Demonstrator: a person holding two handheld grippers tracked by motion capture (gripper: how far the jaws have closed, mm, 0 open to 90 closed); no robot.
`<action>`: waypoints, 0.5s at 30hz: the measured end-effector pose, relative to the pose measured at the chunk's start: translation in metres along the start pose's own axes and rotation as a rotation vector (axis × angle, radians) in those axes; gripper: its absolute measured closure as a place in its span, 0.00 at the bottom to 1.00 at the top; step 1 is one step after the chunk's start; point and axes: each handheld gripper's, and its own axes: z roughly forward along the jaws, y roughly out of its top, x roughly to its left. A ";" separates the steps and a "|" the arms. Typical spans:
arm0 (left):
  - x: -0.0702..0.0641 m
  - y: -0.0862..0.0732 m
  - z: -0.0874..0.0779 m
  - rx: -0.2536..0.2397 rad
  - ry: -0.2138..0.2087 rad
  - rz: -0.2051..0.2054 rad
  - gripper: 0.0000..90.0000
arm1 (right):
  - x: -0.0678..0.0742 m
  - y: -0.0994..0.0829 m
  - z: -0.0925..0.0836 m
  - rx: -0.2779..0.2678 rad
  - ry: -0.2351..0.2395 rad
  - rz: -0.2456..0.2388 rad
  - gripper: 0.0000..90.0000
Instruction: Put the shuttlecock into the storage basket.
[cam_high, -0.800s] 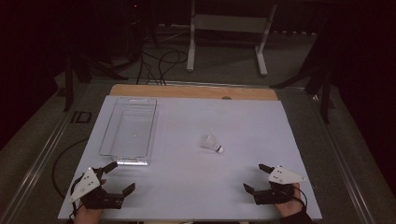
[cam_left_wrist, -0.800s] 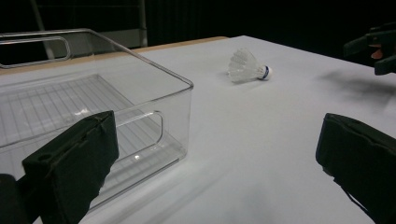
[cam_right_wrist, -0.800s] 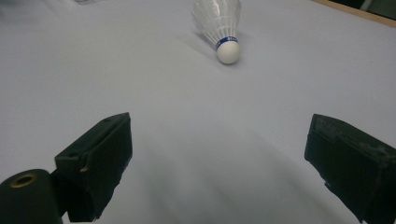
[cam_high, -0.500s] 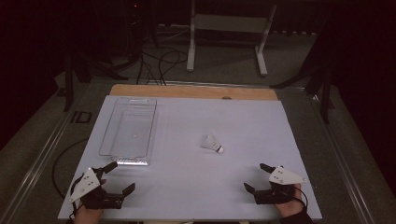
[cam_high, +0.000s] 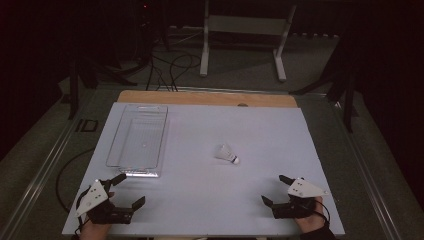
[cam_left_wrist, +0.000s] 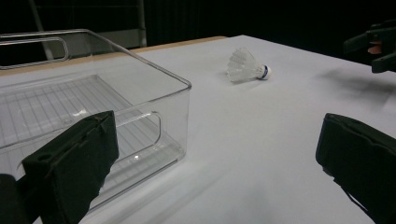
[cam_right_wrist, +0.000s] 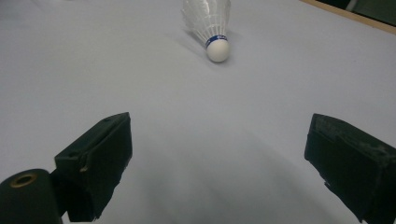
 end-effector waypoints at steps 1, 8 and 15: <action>0.000 0.000 0.000 0.000 0.000 0.000 0.00 | 0.000 0.000 0.000 0.000 0.000 0.000 0.09; 0.000 0.000 0.000 0.001 -0.001 0.000 0.00 | 0.002 0.002 -0.002 0.002 -0.019 -0.011 0.09; 0.000 0.000 0.000 0.003 0.000 0.001 0.00 | 0.001 0.007 -0.008 -0.003 -0.046 -0.011 0.09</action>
